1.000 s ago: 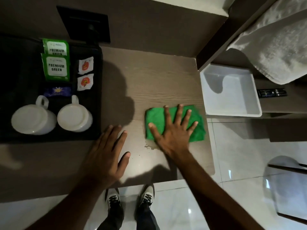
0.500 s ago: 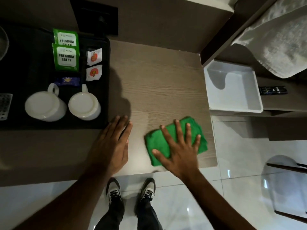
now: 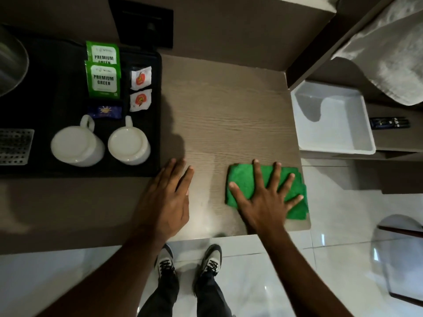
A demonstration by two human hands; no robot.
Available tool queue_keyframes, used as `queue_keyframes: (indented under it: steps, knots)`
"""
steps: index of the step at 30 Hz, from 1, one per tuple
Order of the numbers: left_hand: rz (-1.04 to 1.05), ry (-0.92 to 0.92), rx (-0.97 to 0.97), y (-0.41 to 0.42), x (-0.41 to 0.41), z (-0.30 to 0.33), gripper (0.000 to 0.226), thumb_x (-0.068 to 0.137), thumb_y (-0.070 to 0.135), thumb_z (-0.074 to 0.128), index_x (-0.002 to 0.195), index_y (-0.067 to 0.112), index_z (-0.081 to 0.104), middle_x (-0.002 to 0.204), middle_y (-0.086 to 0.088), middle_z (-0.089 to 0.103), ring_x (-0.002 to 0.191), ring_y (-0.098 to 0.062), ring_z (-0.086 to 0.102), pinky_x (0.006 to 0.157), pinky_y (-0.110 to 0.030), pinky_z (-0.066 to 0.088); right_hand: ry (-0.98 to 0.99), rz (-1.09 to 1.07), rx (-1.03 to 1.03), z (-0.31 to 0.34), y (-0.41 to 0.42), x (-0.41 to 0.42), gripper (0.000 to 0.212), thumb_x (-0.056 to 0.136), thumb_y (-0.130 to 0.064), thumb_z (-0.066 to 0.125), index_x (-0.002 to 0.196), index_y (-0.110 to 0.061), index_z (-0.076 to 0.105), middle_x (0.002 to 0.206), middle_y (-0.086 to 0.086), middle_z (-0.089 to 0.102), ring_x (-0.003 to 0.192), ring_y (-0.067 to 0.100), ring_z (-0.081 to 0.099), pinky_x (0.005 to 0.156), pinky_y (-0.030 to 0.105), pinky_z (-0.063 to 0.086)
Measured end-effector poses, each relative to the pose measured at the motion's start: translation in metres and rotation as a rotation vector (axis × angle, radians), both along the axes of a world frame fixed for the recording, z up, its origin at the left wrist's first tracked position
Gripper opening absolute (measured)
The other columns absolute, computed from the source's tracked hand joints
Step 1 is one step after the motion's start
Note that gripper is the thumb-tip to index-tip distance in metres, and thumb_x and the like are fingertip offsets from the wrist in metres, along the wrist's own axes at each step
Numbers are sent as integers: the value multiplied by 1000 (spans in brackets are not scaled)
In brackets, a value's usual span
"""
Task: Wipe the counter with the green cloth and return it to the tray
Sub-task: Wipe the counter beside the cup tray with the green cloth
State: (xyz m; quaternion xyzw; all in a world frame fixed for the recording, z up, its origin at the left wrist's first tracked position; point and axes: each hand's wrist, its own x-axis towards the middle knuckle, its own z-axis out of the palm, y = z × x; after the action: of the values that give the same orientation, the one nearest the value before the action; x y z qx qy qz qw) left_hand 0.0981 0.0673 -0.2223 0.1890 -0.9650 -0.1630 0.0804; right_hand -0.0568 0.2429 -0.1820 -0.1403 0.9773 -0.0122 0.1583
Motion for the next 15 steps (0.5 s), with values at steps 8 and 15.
queue_keyframes:
  steps: [8, 15]
  knots:
    - [-5, -63, -45, 0, 3, -4, 59, 103, 36, 37, 160, 18, 37, 170, -12, 31, 157, -32, 25, 125, -45, 24, 1, 116, 59, 1, 38, 0, 98, 67, -101, 20, 151, -57, -1, 169, -2, -5, 153, 40, -11, 108, 82, 5]
    - [-11, -60, -53, 1, 1, -5, 58, 105, 38, 36, 160, 21, 37, 170, -11, 29, 157, -33, 26, 125, -48, 26, -69, 341, 61, 4, 9, 56, 103, 65, -103, 19, 154, -53, 4, 168, 3, -14, 150, 43, -20, 108, 81, -6]
